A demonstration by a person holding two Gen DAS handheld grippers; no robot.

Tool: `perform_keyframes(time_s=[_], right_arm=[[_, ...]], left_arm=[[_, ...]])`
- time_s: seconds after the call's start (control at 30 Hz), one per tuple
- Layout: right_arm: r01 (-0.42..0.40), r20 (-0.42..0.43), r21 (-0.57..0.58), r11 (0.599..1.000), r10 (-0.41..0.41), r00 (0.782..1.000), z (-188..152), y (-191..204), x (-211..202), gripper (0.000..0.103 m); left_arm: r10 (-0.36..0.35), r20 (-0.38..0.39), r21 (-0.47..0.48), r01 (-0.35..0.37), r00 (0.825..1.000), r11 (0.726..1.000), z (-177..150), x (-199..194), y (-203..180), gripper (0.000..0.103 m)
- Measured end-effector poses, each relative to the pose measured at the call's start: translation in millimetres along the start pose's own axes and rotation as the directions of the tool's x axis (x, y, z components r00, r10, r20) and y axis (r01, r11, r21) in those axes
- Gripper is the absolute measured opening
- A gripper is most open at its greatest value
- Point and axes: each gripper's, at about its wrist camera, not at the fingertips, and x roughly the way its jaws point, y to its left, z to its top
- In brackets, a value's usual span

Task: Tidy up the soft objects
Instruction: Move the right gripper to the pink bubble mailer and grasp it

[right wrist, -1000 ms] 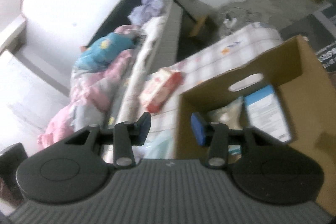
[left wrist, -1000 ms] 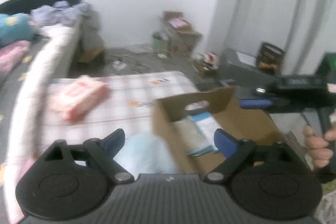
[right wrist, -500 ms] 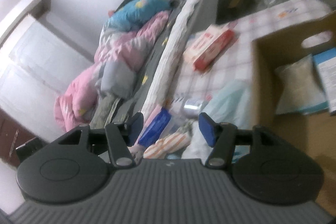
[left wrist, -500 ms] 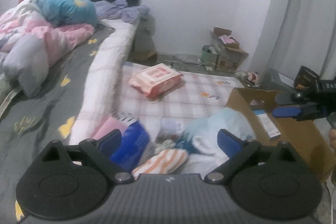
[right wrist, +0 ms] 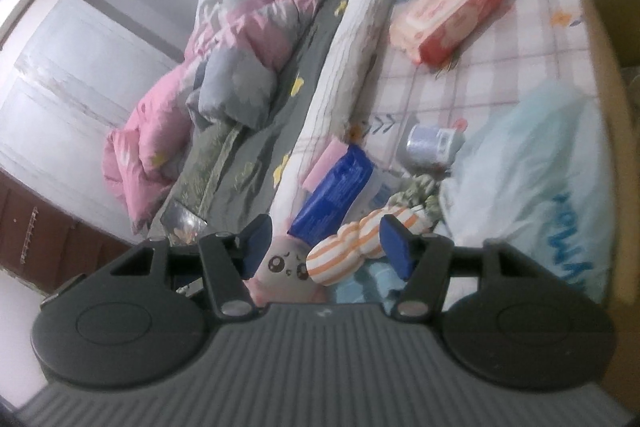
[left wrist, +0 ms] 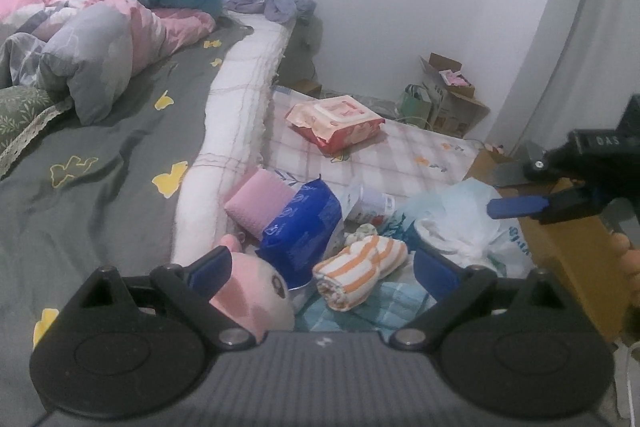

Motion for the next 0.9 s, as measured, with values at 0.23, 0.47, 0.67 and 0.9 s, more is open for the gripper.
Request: perform_keyframes(time_s=[0.23,0.47,0.67,0.9], right_arm=[[0.015,-0.049,-0.002,1.000,-0.015,0.999,5.3,10.9,37.6,0.061],[0.012,-0.098,-0.041,0.999,-0.016,0.995,39.5,32.3,83.5,0.061],[0.031,-0.176,-0.133,0.991,-0.054,0.983,85.7,49.2,150.8,0.061],[0.055,-0.334,-0.198,0.979,-0.119,0.935,125.6,30.7,243.6,0.062]], left_arm=[[0.024,-0.011,0.027,-0.024,1.000,0.999,9.2,16.1,6.1,0.096],[0.053,-0.065,-0.077,-0.058,0.996,0.995,41.8,51.4,36.4,0.069],[0.042,-0.194,-0.128,-0.068,0.980,0.989,61.6,97.1,62.7,0.049],[-0.012,-0.332,-0.186,-0.053,0.943,0.981,59.6,146.8,76.5,0.046]])
